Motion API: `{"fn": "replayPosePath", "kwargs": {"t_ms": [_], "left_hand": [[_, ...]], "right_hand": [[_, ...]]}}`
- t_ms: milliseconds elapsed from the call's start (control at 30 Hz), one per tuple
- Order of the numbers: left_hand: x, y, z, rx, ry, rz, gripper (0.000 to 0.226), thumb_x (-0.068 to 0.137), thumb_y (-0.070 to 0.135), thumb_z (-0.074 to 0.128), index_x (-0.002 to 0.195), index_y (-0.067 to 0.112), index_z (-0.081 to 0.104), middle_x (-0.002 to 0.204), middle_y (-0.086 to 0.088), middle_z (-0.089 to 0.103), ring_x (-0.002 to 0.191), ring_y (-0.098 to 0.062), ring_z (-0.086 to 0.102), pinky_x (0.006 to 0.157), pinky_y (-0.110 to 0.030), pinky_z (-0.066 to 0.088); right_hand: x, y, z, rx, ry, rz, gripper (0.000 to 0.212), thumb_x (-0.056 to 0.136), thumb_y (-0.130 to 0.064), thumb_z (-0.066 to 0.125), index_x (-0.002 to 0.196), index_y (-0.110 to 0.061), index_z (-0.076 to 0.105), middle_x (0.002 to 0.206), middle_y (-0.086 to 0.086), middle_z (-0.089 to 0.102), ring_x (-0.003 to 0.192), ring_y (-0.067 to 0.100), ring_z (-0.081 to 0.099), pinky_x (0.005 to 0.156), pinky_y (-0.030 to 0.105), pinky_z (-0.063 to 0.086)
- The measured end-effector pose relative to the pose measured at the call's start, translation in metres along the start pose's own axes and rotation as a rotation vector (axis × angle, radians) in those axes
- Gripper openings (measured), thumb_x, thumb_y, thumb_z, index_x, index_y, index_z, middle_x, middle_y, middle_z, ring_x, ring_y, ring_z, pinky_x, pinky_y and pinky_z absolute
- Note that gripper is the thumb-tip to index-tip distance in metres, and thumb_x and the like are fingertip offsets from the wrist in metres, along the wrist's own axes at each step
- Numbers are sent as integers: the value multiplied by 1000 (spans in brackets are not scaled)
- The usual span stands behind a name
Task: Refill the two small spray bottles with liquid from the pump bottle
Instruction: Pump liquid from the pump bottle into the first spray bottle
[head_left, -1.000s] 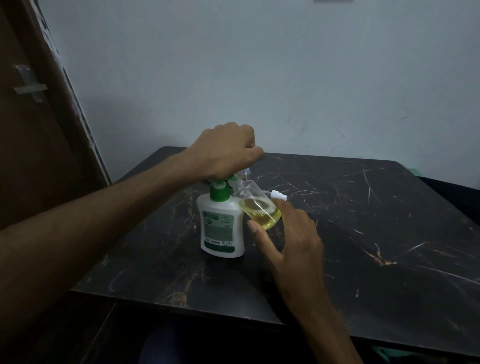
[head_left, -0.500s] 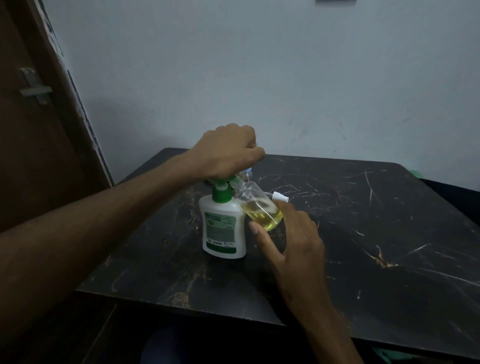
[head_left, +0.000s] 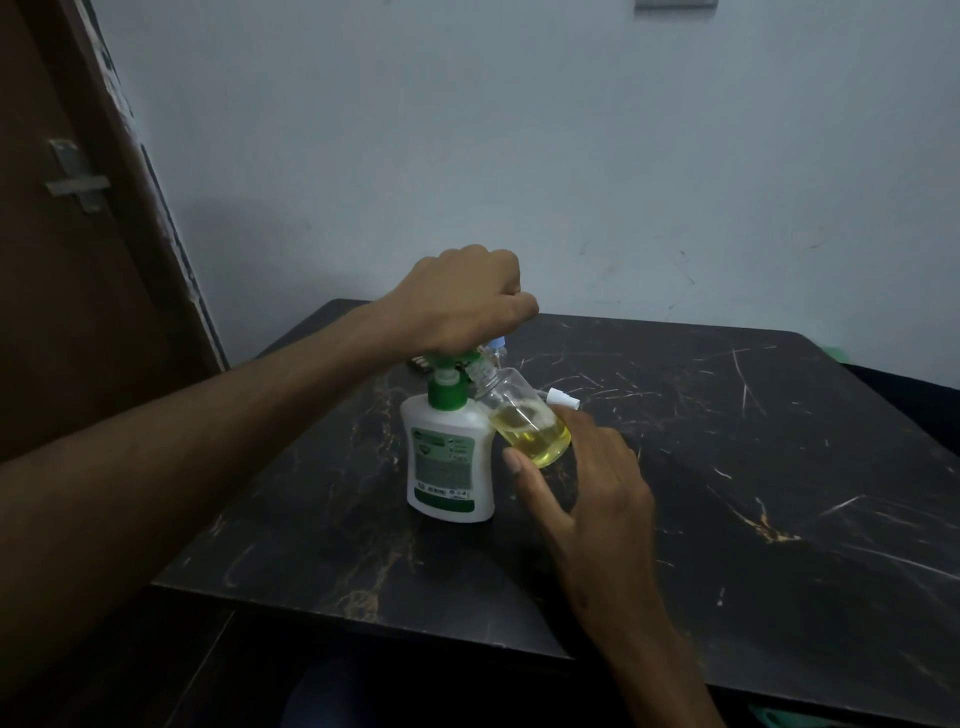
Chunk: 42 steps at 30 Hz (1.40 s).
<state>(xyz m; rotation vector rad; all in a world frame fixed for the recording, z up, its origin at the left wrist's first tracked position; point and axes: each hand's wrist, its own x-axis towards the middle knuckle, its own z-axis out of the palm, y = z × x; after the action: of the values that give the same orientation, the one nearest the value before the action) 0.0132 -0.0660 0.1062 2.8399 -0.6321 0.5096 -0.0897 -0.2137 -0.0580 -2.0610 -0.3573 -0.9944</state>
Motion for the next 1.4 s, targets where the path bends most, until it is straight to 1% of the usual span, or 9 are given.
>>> {"fn": "replayPosePath", "kwargs": {"t_ms": [167,300,400,500,733,900,1067,1167,1400], "left_hand": [[-4,-3,6,-3,-46,-12,33,92,52,44,74,24,44,90,-3,59,83,-28,57,67,-38,35],[-2,0,0,45,-3,16,38,99,41,51,69,20,40,73,-1,52,67,-23,48,58,-35,27],[-1,1,2,16,-15,18,41,98,38,53,66,18,37,69,-3,49,65,-25,44,58,-36,28],[-4,1,5,-1,-39,2,38,99,37,52,69,17,40,72,-4,51,68,-26,46,58,-37,31],[-2,3,0,45,11,21,42,98,38,52,66,17,35,70,-4,50,64,-25,43,57,-36,29],[-6,3,3,32,-24,14,42,98,36,52,64,18,34,65,-1,45,61,-21,40,56,-36,27],[-2,3,-2,83,29,20,37,98,39,50,70,16,42,78,-6,58,70,-27,52,59,-37,33],[-1,3,1,58,-2,9,36,98,39,51,72,16,42,81,-6,59,71,-26,51,60,-37,33],[-3,3,-1,52,9,14,41,98,38,53,66,19,36,65,0,46,60,-20,42,56,-35,26]], "right_hand": [[0,0,0,-4,-16,9,42,98,-55,58,132,-30,57,108,-19,56,98,4,51,83,34,49],[0,1,0,-7,-17,4,44,98,-56,57,134,-31,56,110,-23,52,100,1,50,84,33,49],[0,1,0,-2,-19,12,45,98,-56,57,134,-29,56,112,-21,54,101,2,52,85,34,50],[0,2,1,-5,-20,10,43,98,-54,59,132,-28,58,110,-16,59,99,5,53,84,37,51],[-1,2,0,11,-17,-2,41,98,-51,63,134,-33,54,111,-24,50,100,2,51,84,31,48],[0,2,0,-2,-22,1,41,98,-54,58,131,-30,56,107,-20,54,97,4,53,83,35,50],[-1,2,0,15,-21,5,42,98,-54,59,134,-33,54,110,-25,51,100,-1,51,85,31,49],[0,3,1,4,-28,9,43,98,-55,58,134,-32,54,111,-22,53,101,2,52,85,32,50],[0,2,1,3,-15,5,46,98,-56,57,135,-29,56,112,-22,53,101,3,52,85,35,51]]}}
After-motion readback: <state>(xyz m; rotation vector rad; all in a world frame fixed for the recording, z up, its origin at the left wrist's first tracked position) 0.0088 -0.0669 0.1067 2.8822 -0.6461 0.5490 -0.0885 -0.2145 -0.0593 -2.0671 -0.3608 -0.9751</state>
